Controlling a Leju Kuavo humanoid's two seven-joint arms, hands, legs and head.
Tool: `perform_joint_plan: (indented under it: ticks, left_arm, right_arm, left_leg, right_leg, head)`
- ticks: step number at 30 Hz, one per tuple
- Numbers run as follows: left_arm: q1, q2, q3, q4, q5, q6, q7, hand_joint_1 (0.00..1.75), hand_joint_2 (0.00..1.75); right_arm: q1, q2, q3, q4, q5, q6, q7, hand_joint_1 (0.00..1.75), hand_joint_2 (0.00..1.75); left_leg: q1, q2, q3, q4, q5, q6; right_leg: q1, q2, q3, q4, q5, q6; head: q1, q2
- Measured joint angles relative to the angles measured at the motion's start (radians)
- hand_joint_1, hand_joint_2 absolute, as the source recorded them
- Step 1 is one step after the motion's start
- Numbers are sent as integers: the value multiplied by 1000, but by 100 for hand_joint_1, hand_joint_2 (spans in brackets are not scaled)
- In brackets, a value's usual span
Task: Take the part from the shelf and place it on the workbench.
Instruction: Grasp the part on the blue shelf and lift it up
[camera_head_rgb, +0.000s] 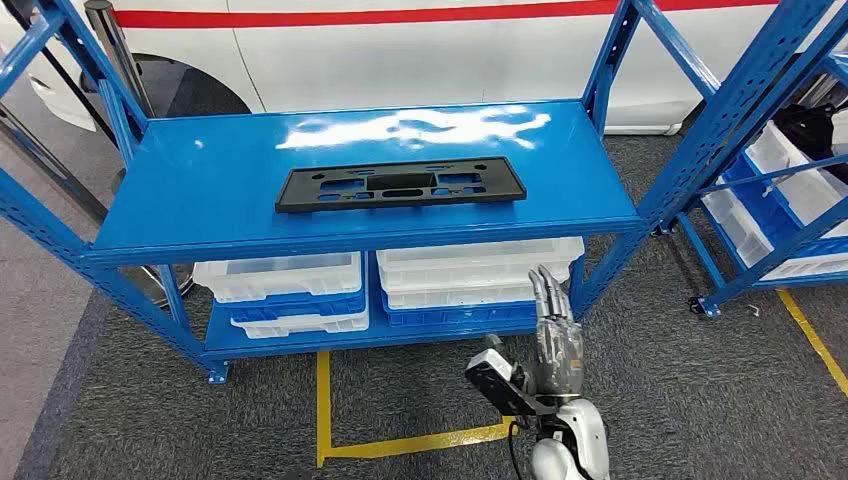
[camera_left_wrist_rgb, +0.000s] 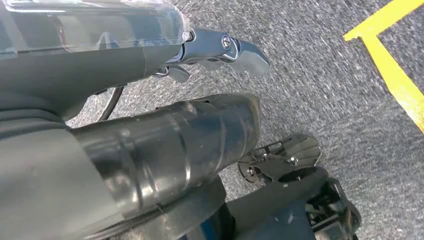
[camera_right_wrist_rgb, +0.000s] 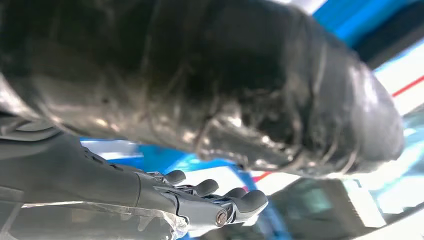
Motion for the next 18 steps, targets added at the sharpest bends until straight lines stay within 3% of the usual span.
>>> perform_joint_plan:
  ticks: [11, 18]
  left_arm:
    - [-23, -6, -23, 3, -37, -35, 8, 0, 0]
    - [-29, -10, -30, 4, -52, -58, 13, 0, 0]
  right_arm:
    - [-114, -6, 349, -13, -34, 14, 33, 0, 0]
    - [-165, 0, 483, -10, -79, 42, 40, 0, 0]
  left_leg:
    - [0, 0, 0, 0, 0, 0]
    - [0, -1, 0, 0, 0, 0]
  right_leg:
    - [0, 0, 0, 0, 0, 0]
    - [0, -1, 0, 0, 0, 0]
  head:
    - [0, 0]
    - [0, 0]
